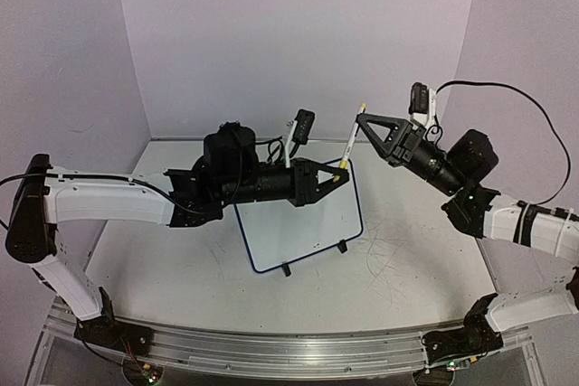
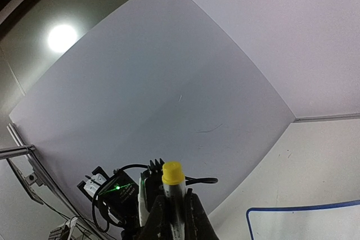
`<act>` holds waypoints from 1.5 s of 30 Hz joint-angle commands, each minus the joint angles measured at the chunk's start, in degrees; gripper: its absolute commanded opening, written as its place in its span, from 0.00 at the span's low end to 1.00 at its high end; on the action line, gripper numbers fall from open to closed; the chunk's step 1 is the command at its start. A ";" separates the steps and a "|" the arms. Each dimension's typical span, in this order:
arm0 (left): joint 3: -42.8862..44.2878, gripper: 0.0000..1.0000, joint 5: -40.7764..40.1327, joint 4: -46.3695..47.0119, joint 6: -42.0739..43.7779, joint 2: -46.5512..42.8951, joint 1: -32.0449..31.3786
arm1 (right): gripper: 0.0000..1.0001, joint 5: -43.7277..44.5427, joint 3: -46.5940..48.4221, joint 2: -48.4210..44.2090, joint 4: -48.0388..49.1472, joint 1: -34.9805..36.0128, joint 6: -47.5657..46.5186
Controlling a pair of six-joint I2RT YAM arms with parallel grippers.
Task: Write a sentence on the whiteboard
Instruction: Open the pen cap from the whiteboard marker, then place the pen cap at the center of the board.
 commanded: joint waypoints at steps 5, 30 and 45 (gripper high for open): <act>-2.99 0.00 -1.85 2.03 -0.09 -3.02 0.12 | 0.00 2.72 2.67 -1.00 3.27 0.34 2.22; -12.64 0.00 0.63 1.38 -2.58 -7.80 -0.18 | 0.00 6.57 13.98 -0.78 -1.88 -11.48 -2.00; -16.99 0.00 -30.79 -46.10 -5.45 -29.59 20.68 | 0.00 8.10 14.18 -6.86 -26.59 -12.16 -20.98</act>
